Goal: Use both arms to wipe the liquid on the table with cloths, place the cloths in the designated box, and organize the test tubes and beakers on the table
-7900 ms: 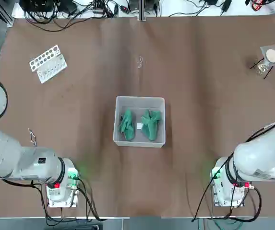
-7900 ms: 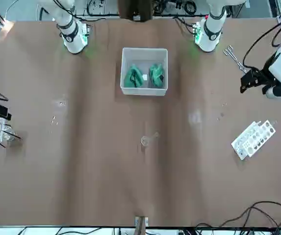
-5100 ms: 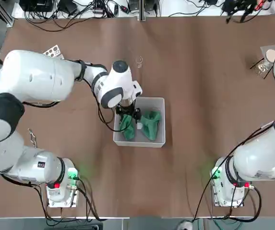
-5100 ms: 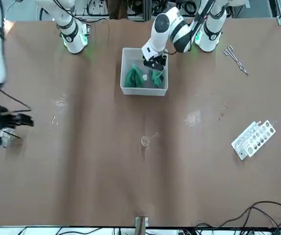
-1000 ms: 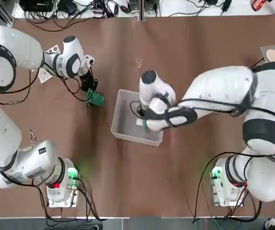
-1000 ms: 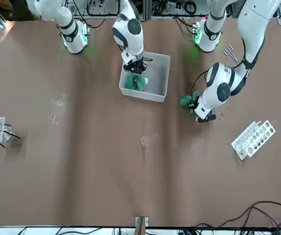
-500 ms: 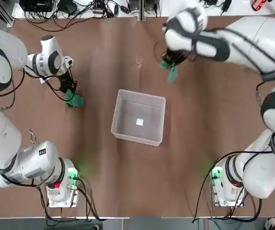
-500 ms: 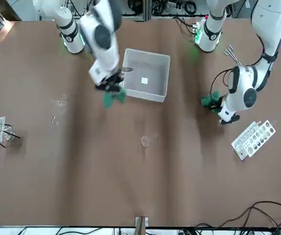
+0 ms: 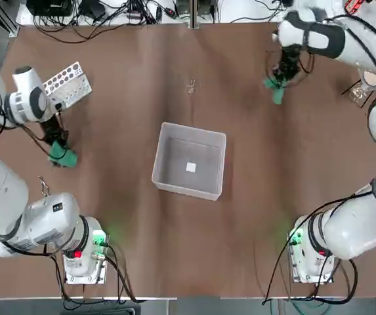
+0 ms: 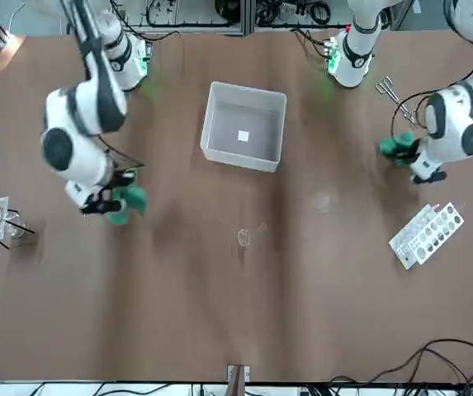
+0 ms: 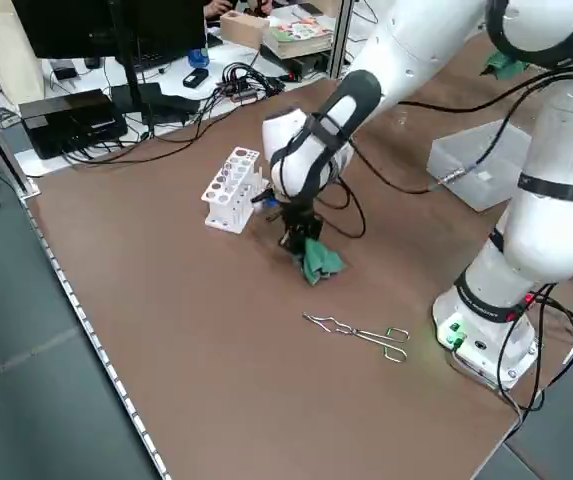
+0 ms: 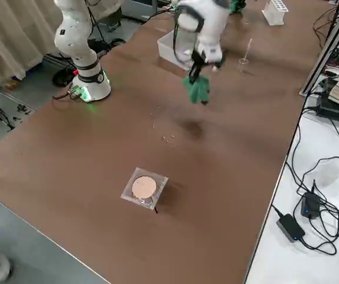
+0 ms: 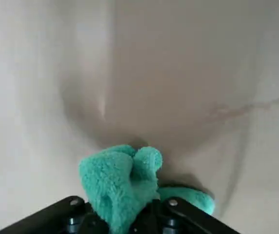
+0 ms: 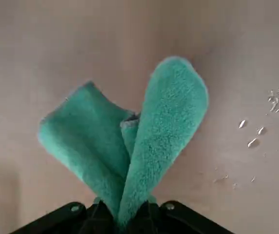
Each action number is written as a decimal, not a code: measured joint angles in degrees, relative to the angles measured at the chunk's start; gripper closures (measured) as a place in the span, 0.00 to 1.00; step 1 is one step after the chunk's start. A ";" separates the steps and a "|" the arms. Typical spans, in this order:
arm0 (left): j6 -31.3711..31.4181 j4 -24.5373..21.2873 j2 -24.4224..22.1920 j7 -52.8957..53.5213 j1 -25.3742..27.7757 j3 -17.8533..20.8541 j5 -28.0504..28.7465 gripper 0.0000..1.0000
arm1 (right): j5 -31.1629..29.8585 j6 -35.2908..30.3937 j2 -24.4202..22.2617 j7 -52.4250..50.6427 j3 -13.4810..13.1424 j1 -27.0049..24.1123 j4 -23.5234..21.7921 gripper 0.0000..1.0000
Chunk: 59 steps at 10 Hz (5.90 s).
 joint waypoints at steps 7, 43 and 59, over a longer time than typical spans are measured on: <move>3.03 5.67 3.82 -21.14 -7.93 -19.40 1.24 0.91 | 0.00 23.94 7.66 -32.06 0.26 -23.70 -10.66 0.92; -19.87 10.34 -22.00 -31.43 -11.96 -50.64 -22.96 0.89 | 13.86 -9.77 -0.34 -30.46 15.34 -20.83 6.44 0.90; -9.26 44.51 16.94 -38.37 -14.08 -44.10 -12.83 0.02 | 14.90 26.66 -5.71 41.87 14.64 36.14 -9.56 0.50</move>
